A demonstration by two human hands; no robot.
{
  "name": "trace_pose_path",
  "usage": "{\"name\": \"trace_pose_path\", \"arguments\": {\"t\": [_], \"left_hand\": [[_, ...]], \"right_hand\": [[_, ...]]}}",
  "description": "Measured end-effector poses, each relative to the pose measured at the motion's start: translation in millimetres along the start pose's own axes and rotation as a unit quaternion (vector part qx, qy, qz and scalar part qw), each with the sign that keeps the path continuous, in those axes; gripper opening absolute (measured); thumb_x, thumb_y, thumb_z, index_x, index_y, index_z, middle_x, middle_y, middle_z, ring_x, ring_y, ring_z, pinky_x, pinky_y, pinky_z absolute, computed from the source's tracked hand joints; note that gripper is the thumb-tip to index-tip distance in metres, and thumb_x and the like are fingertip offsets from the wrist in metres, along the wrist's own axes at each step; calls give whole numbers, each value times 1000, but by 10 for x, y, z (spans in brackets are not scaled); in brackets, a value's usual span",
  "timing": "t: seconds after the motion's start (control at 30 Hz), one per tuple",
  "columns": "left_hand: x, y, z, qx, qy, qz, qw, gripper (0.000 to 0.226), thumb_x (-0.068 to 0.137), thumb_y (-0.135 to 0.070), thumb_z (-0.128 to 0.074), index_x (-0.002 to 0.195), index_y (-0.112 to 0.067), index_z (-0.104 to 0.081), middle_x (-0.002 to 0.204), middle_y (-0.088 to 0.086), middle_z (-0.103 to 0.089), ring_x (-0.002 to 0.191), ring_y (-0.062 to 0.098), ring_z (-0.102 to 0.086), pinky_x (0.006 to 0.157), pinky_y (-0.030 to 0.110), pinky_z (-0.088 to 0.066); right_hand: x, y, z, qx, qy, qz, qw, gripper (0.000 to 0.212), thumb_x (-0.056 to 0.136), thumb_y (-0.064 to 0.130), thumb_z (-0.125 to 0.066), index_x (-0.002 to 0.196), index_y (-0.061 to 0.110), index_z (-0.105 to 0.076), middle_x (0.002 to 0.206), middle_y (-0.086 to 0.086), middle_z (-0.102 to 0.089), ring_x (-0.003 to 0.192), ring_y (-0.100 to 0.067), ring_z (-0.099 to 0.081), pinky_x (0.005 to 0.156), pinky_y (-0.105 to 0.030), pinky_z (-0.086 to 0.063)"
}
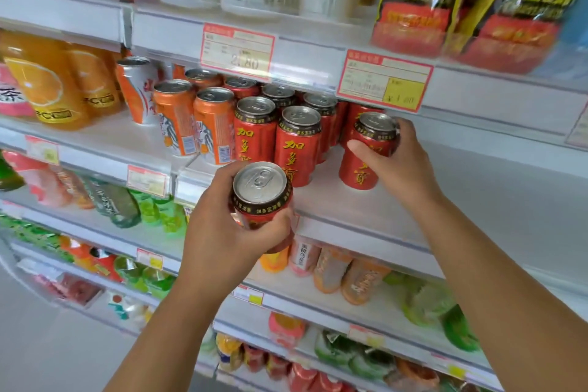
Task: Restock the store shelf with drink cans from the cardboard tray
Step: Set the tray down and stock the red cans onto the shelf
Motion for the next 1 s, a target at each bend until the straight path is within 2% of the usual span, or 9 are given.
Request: {"name": "trace_pose_path", "arguments": {"t": [0.07, 0.17, 0.33, 0.6, 0.73, 0.8, 0.87, 0.9, 1.0], "left_hand": [[29, 0, -2, -2, 5, -1, 1000, 49, 58, -50, -70, 105, -43, -55, 101, -26, -65, 93, -3, -62, 74, 6, -43], [67, 8, 5, -1, 13, -5, 1000, 50, 60, -49, -71, 107, -41, -56, 102, -25, -65, 94, -2, -63, 75, 7, -44], [119, 26, -4, 8, 18, -13, 1000, 53, 61, -50, -71, 110, -38, -57, 103, -23, -65, 96, 1, -63, 80, 16, -48], [148, -29, -17, 2, 24, -20, 1000, 52, 61, -51, -70, 110, -38, -57, 102, -26, -65, 92, -1, -62, 75, 9, -45], [190, -82, -66, -9, 23, -9, 1000, 54, 62, -50, -74, 111, -35, -59, 100, -24, -66, 91, 0, -62, 71, 7, -44], [243, -144, -125, 2, 25, -17, 1000, 53, 63, -47, -76, 112, -36, -59, 100, -25, -66, 92, -3, -62, 73, 8, -45], [300, -232, -223, 13, 25, -33, 999, 56, 63, -50, -76, 114, -36, -59, 101, -26, -67, 94, -6, -62, 78, 13, -47], [328, -282, -285, 18, 25, -40, 999, 58, 63, -52, -77, 115, -36, -58, 101, -25, -67, 95, -6, -63, 81, 18, -50], [406, -408, -466, 35, 26, -51, 998, 66, 61, -59, -77, 120, -36, -56, 104, -20, -69, 97, -2, -64, 86, 31, -54]], "right_hand": [[-5, -68, -7, 39, 47, -4, 998, 82, 70, 43, -81, 136, 35, -33, 123, 13, -55, 105, -2, -57, 88, -21, -44], [-13, -148, 4, 19, 47, -6, 999, 83, 75, 20, -80, 140, 26, -28, 111, 11, -52, 90, 4, -55, 68, -7, -40], [137, -140, -143, -11, 9, -2, 1000, 78, 68, 32, -85, 131, 19, -39, 114, 5, -57, 99, -15, -60, 89, -32, -48], [271, -167, -283, 4, 1, -32, 999, 77, 69, 36, -84, 129, 16, -40, 123, -4, -59, 109, -21, -60, 90, -33, -47], [-246, 11, -92, 25, -60, 11, 998, 61, 81, 33, -73, 133, 29, -41, 123, 3, -52, 108, -10, -54, 93, -32, -47], [-654, 151, -51, 83, 25, 48, 995, 59, 79, 28, -70, 130, 37, -43, 120, 12, -55, 108, -1, -53, 94, -26, -46], [-966, 317, -98, 115, 159, 69, 978, 76, 71, 36, -73, 137, 47, -36, 127, 23, -52, 116, 7, -49, 96, -16, -42], [-1034, 365, -129, 127, 191, 80, 970, 82, 69, 38, -78, 137, 51, -33, 129, 25, -52, 117, 9, -49, 94, -12, -42], [-954, 395, -138, 141, 111, 79, 981, 69, 67, 39, -82, 120, 56, -42, 114, 28, -59, 103, 10, -57, 80, -9, -46]]}}
Point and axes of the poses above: each hand's wrist, its own x-axis towards the middle knuckle, its own z-axis out of the back of the hand, y = z × x, the point moved 2 cm from there along x, towards the middle knuckle
